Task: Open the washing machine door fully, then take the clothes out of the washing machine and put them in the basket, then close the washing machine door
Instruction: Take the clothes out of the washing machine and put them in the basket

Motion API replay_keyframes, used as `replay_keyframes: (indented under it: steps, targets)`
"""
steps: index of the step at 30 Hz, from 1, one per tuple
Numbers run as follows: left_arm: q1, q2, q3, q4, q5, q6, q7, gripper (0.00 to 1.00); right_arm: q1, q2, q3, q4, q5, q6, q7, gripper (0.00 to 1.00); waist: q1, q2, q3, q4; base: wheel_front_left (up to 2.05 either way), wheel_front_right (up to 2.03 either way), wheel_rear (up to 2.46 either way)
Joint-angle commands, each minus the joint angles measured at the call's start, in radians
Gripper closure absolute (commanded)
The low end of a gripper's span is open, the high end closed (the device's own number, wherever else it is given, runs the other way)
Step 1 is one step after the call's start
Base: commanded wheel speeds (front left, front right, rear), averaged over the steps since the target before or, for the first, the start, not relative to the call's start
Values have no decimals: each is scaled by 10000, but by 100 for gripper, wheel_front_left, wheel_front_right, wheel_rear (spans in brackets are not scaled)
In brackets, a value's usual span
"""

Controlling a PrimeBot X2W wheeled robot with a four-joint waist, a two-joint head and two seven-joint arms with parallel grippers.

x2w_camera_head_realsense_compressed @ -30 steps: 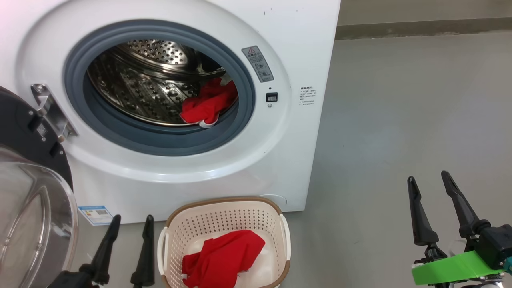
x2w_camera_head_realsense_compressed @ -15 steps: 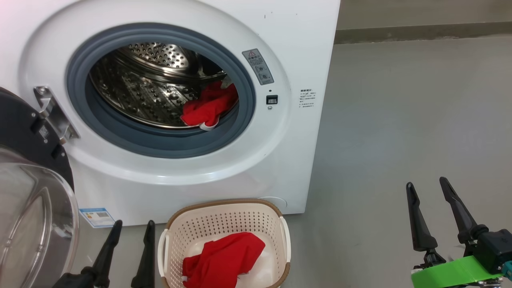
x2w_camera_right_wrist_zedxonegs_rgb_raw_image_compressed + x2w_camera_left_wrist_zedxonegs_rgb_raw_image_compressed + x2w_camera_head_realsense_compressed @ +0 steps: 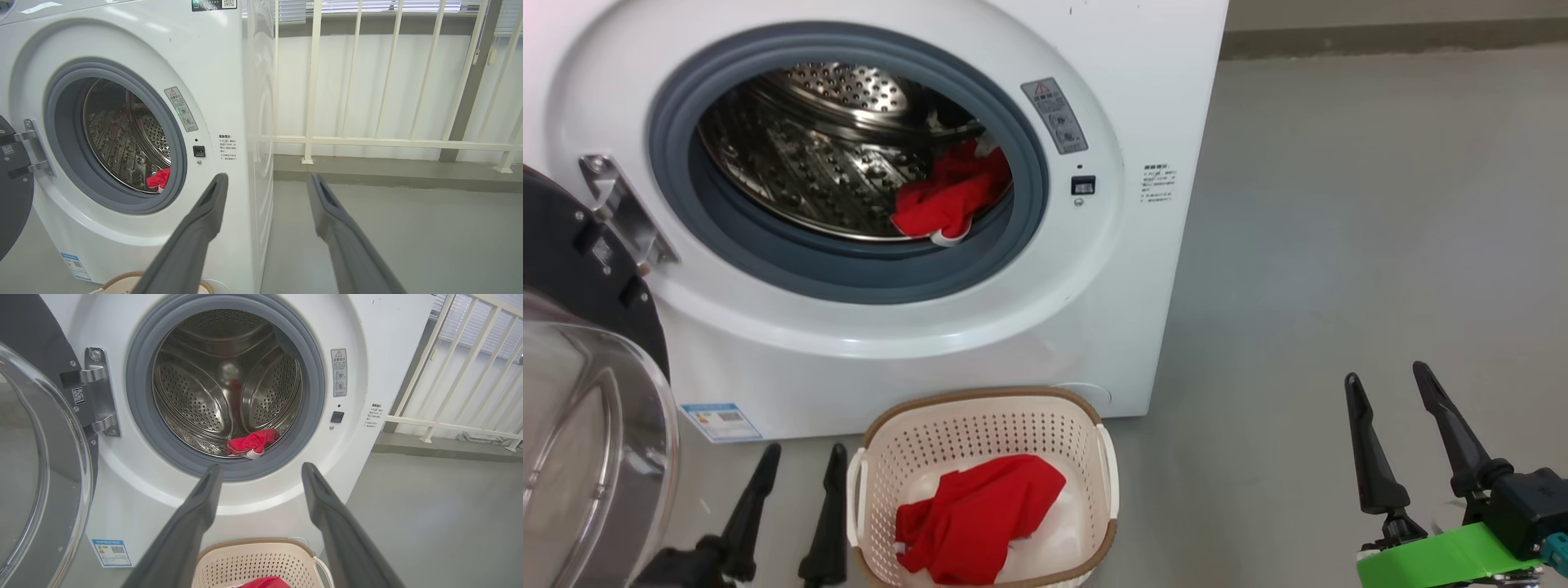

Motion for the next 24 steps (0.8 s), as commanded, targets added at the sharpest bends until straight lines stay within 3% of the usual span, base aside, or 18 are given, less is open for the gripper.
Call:
replay_keyframes:
  steps: [1, 13, 24]
  targets:
    - [-599, 85, 305, -156, -152, 58, 29, 0, -223, -118, 307, -277, 91, 60, -65, 0, 0, 0, 194, 11, 0, 0, 0]
    - [-1828, 110, 451, -105, -309, 243, -39, 0, -739, -118, 360, -456, 65, 60, -65, 0, 0, 0, 1637, -20, 0, 0, 0]
    - [-4066, 160, 413, 801, -371, 330, -88, 0, -1666, -118, 646, -585, -37, 60, -65, 0, 0, 0, 3349, -63, 0, 0, 0]
